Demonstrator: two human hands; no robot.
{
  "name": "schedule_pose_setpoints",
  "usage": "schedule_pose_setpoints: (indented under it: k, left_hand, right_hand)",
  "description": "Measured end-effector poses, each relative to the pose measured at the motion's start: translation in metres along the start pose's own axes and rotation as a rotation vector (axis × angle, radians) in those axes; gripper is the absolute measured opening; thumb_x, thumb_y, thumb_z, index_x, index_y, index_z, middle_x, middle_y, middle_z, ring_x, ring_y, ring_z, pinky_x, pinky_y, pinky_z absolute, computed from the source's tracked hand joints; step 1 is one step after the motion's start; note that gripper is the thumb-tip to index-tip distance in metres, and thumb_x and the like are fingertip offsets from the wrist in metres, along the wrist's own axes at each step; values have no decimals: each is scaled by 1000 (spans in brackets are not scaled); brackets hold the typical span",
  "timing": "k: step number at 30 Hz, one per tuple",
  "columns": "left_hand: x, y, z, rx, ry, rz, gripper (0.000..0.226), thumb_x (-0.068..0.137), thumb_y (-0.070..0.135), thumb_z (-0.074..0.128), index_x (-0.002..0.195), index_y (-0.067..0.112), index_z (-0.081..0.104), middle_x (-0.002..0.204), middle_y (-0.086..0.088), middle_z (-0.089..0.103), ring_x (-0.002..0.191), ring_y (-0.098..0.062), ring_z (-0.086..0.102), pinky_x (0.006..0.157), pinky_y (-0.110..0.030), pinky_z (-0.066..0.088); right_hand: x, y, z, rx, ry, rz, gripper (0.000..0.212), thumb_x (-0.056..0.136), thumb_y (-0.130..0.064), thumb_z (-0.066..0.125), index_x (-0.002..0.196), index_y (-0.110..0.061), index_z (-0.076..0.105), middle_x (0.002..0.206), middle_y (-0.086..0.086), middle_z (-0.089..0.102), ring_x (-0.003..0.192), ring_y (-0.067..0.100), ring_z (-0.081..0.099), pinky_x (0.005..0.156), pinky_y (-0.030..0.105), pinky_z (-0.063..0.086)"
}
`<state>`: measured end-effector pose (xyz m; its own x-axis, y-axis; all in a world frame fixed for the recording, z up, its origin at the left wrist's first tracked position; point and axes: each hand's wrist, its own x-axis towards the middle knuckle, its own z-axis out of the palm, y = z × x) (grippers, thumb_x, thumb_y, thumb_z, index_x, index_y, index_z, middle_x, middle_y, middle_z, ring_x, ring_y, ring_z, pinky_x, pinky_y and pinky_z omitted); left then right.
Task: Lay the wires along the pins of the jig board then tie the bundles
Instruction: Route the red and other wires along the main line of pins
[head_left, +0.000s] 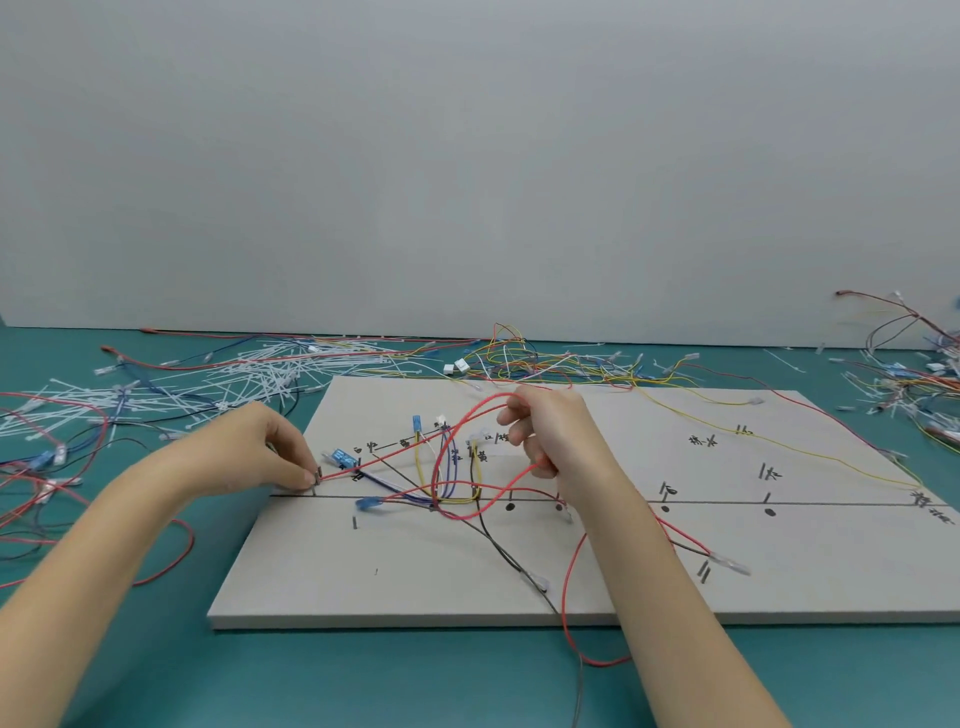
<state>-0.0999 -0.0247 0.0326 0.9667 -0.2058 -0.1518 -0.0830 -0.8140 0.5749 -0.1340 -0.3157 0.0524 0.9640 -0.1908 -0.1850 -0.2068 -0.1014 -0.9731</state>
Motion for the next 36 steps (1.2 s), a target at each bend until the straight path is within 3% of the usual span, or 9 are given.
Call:
schedule_pose_setpoints:
  k: [6,10,14,17,20,24,29,36]
  left_hand:
    - [-7,16,8,164,126,-2,15,72,10,74,65,24,75,65,11,72,69,-9,69,70,-34,59]
    - [-9,22,10,187,148,27,20,74,7,67,79,27,70,68,9,71,68,-8,65,61,-24,50]
    - [-11,25,12,196,161,58,9,77,18,69,71,24,70,63,9,70,64,-4,64,61,-23,51]
    - [-9,25,15,207,183,68,13,77,30,68,66,23,69,61,9,67,65,-8,63,59,-27,50]
    - [-5,24,21,179,235,48,23,77,39,67,65,20,65,57,6,65,61,-11,60,53,-26,40]
    - [-1,21,23,156,298,55,21,77,32,71,68,17,59,60,3,63,60,-14,56,53,-28,40]
    - [1,19,23,193,321,86,23,77,28,72,63,17,57,55,4,60,56,-12,53,51,-26,36]
    - [-1,21,23,245,345,109,24,77,25,74,60,18,58,52,7,59,54,-6,53,49,-22,34]
  right_hand:
    - [-6,-12,-6,-267,-86,-59,25,89,-10,46,71,-6,62,47,2,58,27,10,35,33,13,27]
    - [-11,-29,-10,-348,-182,-60,18,91,-7,39,83,-5,54,51,10,66,31,15,50,34,12,34]
    - [-13,-47,-11,-470,-295,-23,16,97,-11,27,93,-10,43,66,15,72,35,17,54,33,12,32]
    - [-7,-61,-14,-556,-349,0,18,101,-15,26,94,-11,43,62,12,71,32,13,48,33,12,29]
    - [6,-70,-18,-581,-377,7,22,104,-19,32,93,-11,49,53,7,67,28,9,35,32,13,24]
    - [22,-71,-25,-641,-434,1,26,103,-24,41,98,-9,61,39,-3,47,27,6,25,32,15,21]
    - [35,-83,-47,-710,-501,-201,24,91,-35,64,97,-15,76,42,-7,32,36,11,22,38,19,19]
    - [54,-60,-48,-954,-269,-432,22,77,-44,77,80,-22,78,43,-9,40,45,11,36,54,24,30]
